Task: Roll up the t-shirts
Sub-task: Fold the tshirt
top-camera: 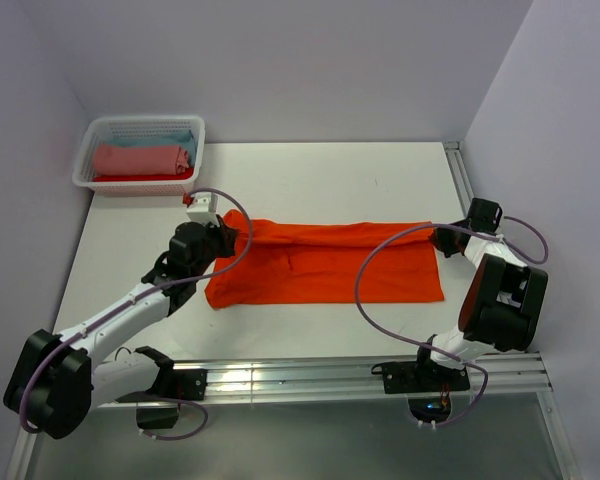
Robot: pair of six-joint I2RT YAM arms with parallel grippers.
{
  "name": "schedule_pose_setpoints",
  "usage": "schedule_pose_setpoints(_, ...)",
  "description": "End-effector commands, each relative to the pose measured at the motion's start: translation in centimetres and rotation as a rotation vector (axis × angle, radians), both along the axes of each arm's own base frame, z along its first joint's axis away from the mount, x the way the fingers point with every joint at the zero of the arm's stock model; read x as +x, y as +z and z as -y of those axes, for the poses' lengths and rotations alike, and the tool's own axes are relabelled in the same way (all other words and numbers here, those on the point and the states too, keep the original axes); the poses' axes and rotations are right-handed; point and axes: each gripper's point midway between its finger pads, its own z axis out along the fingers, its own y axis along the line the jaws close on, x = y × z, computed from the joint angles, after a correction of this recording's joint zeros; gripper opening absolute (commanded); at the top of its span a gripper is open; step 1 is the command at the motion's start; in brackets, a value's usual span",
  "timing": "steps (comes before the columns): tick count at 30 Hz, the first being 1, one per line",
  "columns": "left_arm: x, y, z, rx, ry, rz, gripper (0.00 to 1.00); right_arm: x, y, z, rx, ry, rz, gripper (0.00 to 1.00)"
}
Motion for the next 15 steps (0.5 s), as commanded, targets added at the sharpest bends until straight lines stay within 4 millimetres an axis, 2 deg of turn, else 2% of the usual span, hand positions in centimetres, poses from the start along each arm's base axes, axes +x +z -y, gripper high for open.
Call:
schedule_pose_setpoints(1,0.07,1.65,-0.07,-0.022,0.011,0.045,0.00,0.40,1.86,0.84,-0.041,-0.003,0.040,0.00)
schedule_pose_setpoints(15,-0.65,2.52,-0.62,-0.041,0.024,0.055,0.00,-0.47,1.53,0.90,-0.047,-0.008,0.035,0.00)
